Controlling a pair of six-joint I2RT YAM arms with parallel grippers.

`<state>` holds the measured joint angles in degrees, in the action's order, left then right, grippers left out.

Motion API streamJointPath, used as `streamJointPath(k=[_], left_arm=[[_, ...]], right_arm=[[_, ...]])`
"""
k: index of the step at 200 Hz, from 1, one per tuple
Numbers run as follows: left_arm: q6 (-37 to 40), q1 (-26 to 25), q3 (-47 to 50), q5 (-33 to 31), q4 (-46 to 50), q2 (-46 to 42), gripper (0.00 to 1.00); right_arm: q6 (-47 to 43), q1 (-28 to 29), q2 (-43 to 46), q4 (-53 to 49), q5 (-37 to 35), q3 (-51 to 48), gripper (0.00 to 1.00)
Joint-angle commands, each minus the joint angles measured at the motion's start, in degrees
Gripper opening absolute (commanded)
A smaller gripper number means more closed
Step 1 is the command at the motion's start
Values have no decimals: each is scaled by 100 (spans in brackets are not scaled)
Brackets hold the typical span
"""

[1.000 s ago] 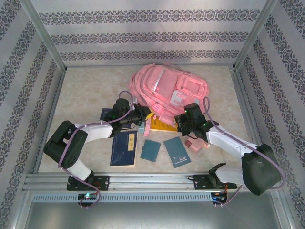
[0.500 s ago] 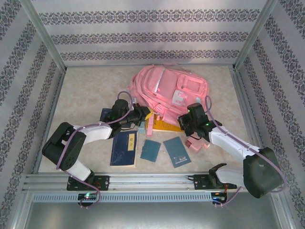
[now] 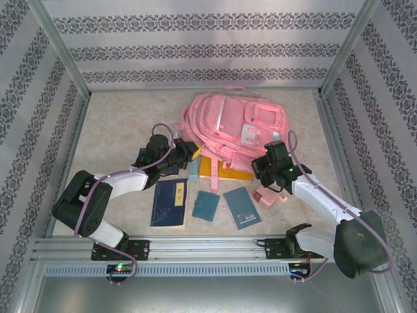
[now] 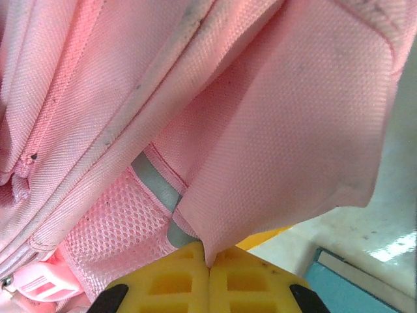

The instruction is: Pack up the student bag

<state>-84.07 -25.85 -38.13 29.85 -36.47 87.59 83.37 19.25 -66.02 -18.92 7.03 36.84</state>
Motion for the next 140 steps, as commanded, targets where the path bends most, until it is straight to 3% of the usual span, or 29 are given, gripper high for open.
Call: streamJointPath(k=[1, 92, 123, 140], left_arm=[[-29, 176, 6, -162, -352, -217, 0], [115, 264, -61, 193, -142, -156, 0], [1015, 260, -302, 608, 1068, -292, 0], [1887, 265, -549, 551, 2423, -552, 0]], right_arm=[[-469, -108, 141, -483, -428, 68, 0], [-1209, -275, 43, -552, -478, 220, 0], [-2111, -276, -250, -809, -254, 675, 0], [-2712, -213, -321, -1117, -373, 1027, 0]])
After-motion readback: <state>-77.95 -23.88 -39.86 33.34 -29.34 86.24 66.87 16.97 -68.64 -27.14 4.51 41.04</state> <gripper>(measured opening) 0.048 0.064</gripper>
